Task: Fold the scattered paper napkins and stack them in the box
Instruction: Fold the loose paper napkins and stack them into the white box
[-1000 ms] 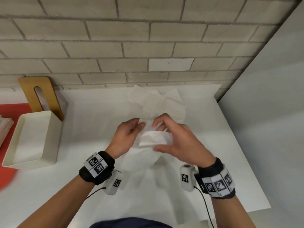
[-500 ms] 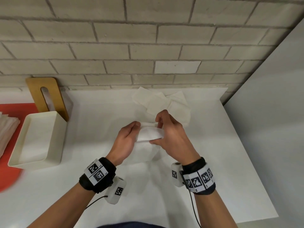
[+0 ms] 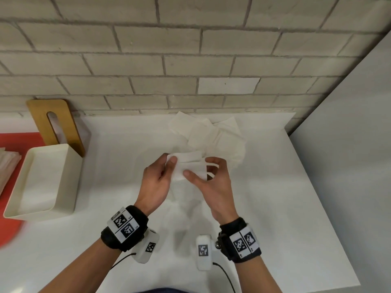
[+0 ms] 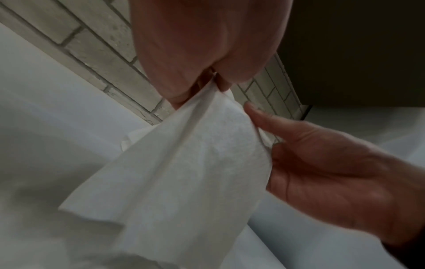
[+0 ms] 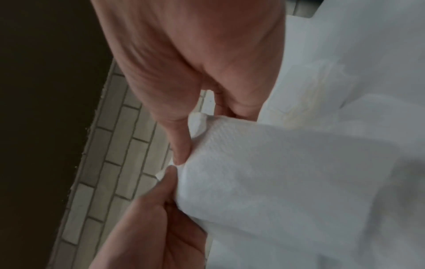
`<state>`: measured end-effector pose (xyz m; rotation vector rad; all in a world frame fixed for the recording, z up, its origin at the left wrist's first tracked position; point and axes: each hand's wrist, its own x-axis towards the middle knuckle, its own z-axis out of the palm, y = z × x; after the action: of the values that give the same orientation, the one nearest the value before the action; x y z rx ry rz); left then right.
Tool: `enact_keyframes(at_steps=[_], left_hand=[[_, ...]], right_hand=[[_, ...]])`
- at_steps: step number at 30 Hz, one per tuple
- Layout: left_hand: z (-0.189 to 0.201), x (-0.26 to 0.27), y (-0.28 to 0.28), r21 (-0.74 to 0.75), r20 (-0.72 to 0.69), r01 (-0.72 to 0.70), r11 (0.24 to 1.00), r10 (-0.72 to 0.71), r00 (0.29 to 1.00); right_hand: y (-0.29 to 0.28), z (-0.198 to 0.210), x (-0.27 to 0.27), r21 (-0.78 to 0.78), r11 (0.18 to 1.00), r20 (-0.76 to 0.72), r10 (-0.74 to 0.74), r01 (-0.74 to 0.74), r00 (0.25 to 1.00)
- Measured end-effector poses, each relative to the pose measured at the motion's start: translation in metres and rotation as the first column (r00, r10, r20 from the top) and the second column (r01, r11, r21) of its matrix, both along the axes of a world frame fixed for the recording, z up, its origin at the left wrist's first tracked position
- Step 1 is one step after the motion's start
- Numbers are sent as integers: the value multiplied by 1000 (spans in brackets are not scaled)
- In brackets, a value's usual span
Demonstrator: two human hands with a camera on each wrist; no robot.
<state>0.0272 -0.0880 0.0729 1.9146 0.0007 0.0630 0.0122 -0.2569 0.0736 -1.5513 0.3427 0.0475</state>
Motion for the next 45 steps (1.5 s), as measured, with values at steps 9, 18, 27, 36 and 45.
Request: enact_keyframes(at_steps=[9, 18, 27, 36, 45], left_hand=[[0, 3, -6, -377, -128, -121, 918, 78, 989], [2, -2, -17, -456, -276, -97, 885, -37, 960], [-2, 0, -13, -461, -275, -96, 882, -40, 961], [-23, 1, 15, -40, -65, -196, 980, 193, 979], [-22, -11, 37, -28, -104, -212, 977, 208, 973]], right_hand=[[-15, 0, -1, 95, 994, 151, 41, -56, 988], [-13, 8, 9, 65, 996, 234, 49, -66, 971], [1, -10, 17, -203, 979, 217, 43, 2, 975], [-56, -49, 122, -787, 612, 246, 193, 79, 950], [-112, -57, 174, -840, 42, -489, 371, -540, 790]])
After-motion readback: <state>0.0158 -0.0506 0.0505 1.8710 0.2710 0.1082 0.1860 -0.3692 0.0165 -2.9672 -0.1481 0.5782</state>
